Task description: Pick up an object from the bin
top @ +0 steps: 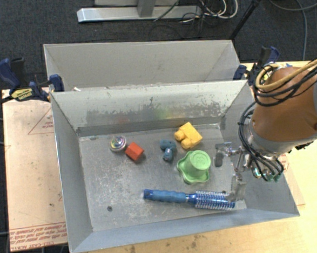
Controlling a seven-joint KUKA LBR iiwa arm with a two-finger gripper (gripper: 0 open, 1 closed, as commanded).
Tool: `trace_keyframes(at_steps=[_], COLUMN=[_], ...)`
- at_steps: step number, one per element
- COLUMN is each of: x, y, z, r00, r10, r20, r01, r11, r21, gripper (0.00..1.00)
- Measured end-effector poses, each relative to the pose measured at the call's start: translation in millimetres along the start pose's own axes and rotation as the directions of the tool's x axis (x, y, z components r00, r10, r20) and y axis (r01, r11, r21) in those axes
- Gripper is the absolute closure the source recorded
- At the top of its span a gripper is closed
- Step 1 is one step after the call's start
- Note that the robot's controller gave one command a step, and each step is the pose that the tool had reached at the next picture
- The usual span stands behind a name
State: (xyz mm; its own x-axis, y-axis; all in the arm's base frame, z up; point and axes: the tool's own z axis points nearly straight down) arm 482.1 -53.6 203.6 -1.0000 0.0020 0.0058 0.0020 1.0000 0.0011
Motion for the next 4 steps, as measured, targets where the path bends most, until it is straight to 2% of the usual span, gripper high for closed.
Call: trace_keyframes(at_steps=[1,2,3,4], x=[-12.6,-11.1,-41.3,-51.8], y=[28.6,28.1,37.2,52.6], z=[135.8,134.6,9.7,-111.2], r00=[0.974,0.974,0.972,0.972], r10=[-0.224,-0.226,-0.236,-0.235], r20=[0.010,0.004,0.016,0.016], r01=[0.224,0.226,0.236,0.235], r11=[0.975,0.974,0.972,0.972], r21=[0.001,0.001,0.005,0.005], gripper=[0.00,1.00,1.00,1.00])
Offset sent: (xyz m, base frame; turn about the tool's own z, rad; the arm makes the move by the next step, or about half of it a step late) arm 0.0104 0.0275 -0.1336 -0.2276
